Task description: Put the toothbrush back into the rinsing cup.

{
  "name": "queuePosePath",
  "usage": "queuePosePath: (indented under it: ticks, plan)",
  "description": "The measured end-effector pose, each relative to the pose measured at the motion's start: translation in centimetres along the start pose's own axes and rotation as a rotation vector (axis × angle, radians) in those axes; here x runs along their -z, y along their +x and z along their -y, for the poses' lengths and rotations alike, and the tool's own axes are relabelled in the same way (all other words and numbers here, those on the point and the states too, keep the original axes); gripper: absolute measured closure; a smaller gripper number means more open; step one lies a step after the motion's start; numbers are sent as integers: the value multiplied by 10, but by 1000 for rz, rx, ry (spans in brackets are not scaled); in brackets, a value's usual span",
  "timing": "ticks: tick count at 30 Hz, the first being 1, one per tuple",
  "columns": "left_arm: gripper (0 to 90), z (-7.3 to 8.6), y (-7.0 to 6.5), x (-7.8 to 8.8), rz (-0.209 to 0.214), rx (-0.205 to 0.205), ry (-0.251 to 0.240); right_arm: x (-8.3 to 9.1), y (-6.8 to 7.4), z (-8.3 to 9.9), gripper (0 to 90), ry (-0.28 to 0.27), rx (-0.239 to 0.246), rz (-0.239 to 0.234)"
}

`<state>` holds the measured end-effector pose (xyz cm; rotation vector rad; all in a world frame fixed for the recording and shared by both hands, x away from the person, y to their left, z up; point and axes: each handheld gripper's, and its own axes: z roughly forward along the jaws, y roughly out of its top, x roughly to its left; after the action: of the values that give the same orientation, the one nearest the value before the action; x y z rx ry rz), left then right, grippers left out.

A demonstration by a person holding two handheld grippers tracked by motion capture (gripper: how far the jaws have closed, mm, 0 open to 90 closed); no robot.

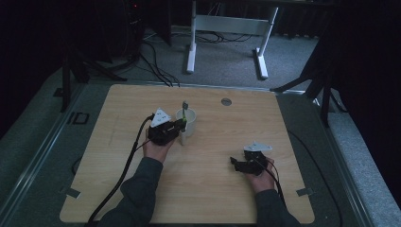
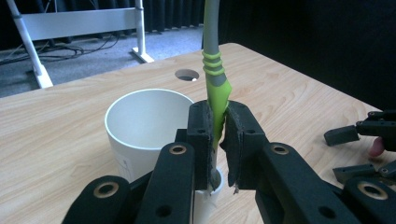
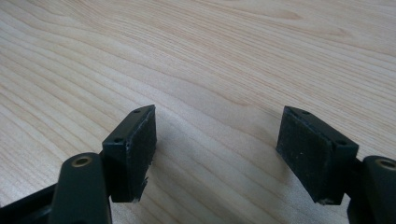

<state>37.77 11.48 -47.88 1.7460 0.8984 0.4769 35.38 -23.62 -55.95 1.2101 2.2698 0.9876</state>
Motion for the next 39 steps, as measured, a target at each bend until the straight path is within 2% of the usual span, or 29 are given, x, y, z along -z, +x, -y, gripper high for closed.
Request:
queuePosePath:
  ticks: [7, 15, 29, 34, 39]
  plan:
    - [762, 5, 1, -1, 8, 6, 21, 0, 0, 0, 279, 0, 0, 0]
    - [660, 9, -2, -1, -11, -21, 50, 0, 0, 0, 279, 0, 0, 0]
    - [525, 7, -5, 4, -48, -49, 44, 0, 0, 0, 279, 0, 0, 0]
    - [495, 6, -3, 7, -56, -33, 40, 0, 0, 0, 279, 0, 0, 0]
    - [453, 8, -2, 10, -70, -33, 59, 0, 0, 0, 279, 1, 0, 0]
